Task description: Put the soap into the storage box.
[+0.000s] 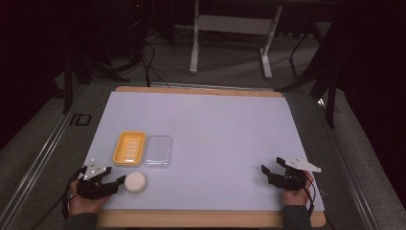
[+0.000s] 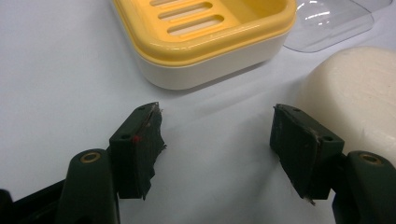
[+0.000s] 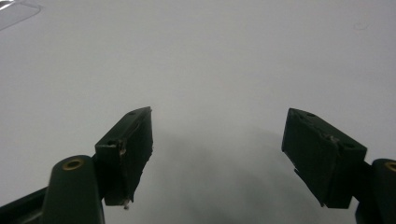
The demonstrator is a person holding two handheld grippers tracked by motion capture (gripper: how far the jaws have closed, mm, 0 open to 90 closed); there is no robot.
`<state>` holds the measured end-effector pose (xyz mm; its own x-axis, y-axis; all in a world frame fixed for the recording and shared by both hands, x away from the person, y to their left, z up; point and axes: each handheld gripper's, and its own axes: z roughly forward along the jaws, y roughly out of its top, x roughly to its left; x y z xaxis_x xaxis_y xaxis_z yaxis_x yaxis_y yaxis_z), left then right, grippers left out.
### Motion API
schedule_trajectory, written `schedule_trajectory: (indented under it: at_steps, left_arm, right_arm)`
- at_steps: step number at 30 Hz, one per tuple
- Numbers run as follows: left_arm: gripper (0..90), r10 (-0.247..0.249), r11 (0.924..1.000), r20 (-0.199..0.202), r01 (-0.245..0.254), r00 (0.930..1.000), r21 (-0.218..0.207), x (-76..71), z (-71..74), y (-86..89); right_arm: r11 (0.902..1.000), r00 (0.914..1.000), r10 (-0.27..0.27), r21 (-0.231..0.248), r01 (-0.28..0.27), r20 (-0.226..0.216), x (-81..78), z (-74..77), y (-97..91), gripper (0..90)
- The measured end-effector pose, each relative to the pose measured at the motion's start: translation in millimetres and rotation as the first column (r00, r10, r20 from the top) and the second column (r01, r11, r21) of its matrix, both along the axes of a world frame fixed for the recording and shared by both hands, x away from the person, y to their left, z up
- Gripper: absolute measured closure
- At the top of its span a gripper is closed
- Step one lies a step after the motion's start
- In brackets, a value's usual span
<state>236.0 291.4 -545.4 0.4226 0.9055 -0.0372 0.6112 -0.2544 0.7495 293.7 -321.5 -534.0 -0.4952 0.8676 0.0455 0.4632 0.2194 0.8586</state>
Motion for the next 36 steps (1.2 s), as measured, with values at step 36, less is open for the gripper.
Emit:
schedule_trajectory:
  at_steps: [36]
  left_arm:
    - [35.5,-0.043,0.9980,-0.030,0.041,0.9987,-0.049,4.2,2.3,9.5]
  right_arm:
    - [0.9993,0.9983,0.018,-0.033,-0.016,0.056,-5.8,0.3,3.7,17.3]
